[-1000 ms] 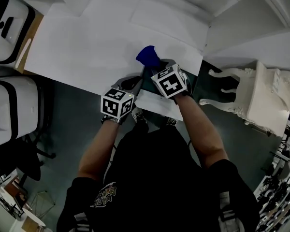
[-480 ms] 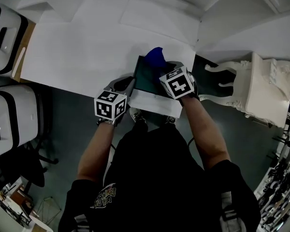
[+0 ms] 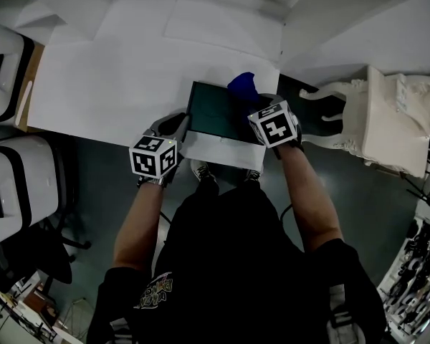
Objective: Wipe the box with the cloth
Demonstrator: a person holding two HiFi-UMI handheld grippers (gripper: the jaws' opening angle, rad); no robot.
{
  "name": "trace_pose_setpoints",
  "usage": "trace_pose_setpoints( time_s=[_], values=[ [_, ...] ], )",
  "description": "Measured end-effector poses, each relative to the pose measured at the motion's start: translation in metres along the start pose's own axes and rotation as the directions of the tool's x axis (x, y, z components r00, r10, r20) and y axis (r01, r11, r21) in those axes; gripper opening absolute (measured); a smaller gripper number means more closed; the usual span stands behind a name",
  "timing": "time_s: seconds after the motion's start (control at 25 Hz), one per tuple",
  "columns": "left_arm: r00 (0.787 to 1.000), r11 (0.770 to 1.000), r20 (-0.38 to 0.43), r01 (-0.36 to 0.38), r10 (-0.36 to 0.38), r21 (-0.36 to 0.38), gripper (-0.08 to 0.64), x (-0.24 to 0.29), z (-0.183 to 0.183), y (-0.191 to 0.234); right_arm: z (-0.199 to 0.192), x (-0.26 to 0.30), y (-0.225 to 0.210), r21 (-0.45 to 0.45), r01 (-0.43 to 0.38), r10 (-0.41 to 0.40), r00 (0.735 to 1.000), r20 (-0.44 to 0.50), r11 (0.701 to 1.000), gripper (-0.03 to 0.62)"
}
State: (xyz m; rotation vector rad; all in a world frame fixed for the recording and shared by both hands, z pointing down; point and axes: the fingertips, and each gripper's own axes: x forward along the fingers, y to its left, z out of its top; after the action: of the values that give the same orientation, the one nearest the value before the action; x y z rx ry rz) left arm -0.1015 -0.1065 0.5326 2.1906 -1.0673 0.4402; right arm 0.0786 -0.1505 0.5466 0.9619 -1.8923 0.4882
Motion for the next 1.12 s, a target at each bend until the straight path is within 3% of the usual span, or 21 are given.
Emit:
trace_pose_setpoints(
  time_s=[0.68,0.96,1.12],
  values=[
    [1.0,1.0,-0.003,-0.014,0.014,-0.003,0.032,0.0,0.0,0.0,-0.03,-0.022,-0.033,0.138,0.044,-0.045,0.999,0.005,0.989,0.092],
    [1.0,1.0,-0.011,-0.004,0.004,0.006,0.032,0.002,0.0,0.0,-0.026,-0.02,-0.028,0.129,0.053,-0.055,0.998,0.008,0.99,0.092],
    [1.0,1.0,-0.009,0.003,-0.003,-0.002,0.032,0.001,-0.001,0.0,-0.014,-0.022,-0.014,0.143,0.011,-0.018,0.999,0.045,0.99,0.092]
  ],
)
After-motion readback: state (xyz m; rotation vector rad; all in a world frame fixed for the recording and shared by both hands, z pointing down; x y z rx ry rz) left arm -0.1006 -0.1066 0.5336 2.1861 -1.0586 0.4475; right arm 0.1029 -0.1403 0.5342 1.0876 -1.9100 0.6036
